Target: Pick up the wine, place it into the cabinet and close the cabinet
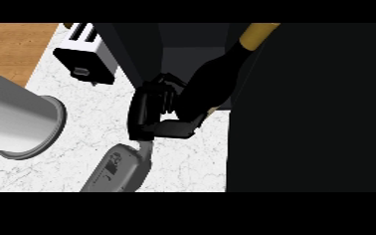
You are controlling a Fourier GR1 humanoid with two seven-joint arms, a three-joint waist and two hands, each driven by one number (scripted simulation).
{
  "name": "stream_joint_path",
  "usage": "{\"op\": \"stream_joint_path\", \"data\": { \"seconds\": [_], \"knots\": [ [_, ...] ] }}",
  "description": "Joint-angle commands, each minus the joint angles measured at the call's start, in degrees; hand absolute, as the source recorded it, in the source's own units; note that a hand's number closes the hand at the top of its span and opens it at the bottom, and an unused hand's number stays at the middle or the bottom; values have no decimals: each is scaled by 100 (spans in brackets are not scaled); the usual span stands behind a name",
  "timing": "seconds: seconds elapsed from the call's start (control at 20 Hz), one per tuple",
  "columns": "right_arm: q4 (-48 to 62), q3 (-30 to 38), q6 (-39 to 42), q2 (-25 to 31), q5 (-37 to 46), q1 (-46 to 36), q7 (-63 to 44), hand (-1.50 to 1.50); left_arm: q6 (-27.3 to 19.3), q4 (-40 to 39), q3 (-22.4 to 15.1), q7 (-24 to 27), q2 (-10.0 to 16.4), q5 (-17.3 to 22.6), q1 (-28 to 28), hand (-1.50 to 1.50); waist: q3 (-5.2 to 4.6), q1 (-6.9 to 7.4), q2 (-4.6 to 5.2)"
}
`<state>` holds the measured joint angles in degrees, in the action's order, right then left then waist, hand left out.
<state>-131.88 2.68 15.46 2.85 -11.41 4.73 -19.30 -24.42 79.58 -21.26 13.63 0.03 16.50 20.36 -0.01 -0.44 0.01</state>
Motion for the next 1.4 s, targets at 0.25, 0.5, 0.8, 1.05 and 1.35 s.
{"op": "stream_joint_path", "data": {
  "seconds": [0.25,0.5,0.8,1.05,1.35],
  "knots": [
    [-53,-255,73,-147,218,354,207,-150,-409,-1144,-252,849,-2,772,318,150,1,-5,1],
    [-154,-24,-44,20,-5,-7,-176,-150,-326,-1962,-279,1392,-2,1197,662,150,-1,-14,5],
    [-183,65,128,23,-194,265,-36,-150,-525,-2530,-803,1773,-2,1814,731,150,-1,-30,5],
    [223,742,136,422,-731,-386,-224,-150,-48,-3161,-438,2223,-2,2241,973,150,-2,-36,14],
    [306,173,186,61,-222,1,156,-150,1015,-4310,38,2660,-2,2795,1374,150,-2,-67,26]
  ]
}}
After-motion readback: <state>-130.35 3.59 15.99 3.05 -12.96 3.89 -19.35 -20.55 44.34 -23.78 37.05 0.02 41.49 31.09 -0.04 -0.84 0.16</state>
